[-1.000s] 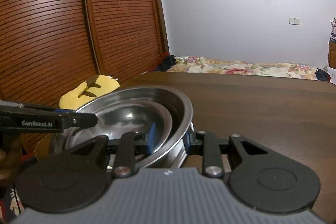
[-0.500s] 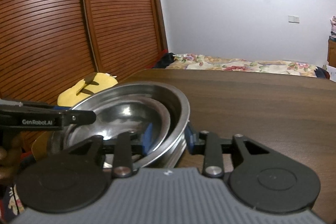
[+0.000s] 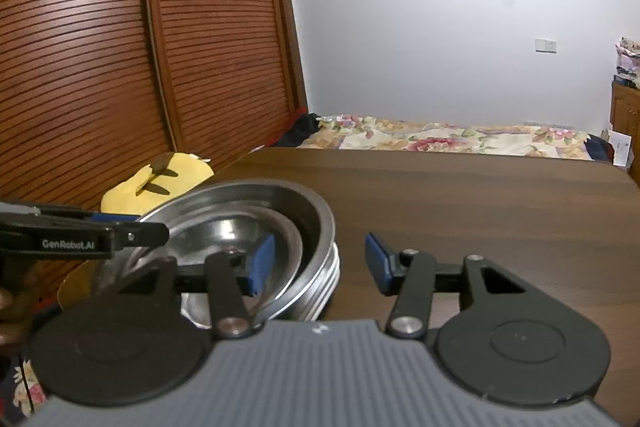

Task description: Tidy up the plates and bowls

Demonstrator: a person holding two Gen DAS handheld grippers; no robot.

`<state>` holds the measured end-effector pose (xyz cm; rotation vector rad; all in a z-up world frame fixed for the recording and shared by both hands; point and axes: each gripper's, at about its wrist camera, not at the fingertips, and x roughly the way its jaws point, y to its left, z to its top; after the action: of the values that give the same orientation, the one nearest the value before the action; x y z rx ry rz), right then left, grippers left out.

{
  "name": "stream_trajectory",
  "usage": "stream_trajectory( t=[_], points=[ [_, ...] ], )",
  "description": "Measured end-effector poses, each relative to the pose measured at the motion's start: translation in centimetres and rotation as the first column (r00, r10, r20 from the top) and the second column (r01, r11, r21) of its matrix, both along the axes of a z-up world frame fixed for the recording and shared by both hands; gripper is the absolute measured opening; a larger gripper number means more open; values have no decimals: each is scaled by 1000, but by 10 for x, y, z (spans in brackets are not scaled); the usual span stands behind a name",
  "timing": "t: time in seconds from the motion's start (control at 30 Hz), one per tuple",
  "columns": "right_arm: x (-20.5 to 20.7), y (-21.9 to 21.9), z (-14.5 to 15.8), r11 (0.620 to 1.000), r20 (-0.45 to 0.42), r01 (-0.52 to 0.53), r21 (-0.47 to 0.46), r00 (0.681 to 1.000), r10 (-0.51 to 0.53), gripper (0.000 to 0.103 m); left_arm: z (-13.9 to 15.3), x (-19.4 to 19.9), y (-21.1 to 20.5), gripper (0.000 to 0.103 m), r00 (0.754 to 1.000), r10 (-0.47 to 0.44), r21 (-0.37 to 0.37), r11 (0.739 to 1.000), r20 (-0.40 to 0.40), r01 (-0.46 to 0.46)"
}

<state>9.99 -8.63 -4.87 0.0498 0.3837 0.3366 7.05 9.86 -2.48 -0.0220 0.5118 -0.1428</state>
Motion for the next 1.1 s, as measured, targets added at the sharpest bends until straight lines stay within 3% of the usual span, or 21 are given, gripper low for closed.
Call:
stream_trajectory(
  t=[0.23,0.3,0.37,0.53,1.1],
  points=[
    [-12,-9,12,1000,30,25,-2,999,-25,66,13,-8,-10,91,999,-9,19,1000,35,9],
    [-15,-12,15,999,39,41,-4,998,-41,73,15,-10,-12,98,999,-13,21,1000,41,12],
    [-19,-15,17,998,52,56,0,997,-56,88,18,-11,-16,103,998,-17,26,1000,53,16],
    [-25,-24,22,996,70,94,-5,993,-94,103,22,-14,-23,103,998,-19,25,1000,62,17],
    [-46,-34,30,964,68,259,-51,964,-256,103,38,-22,-57,103,996,2,75,997,91,-9]
  ],
)
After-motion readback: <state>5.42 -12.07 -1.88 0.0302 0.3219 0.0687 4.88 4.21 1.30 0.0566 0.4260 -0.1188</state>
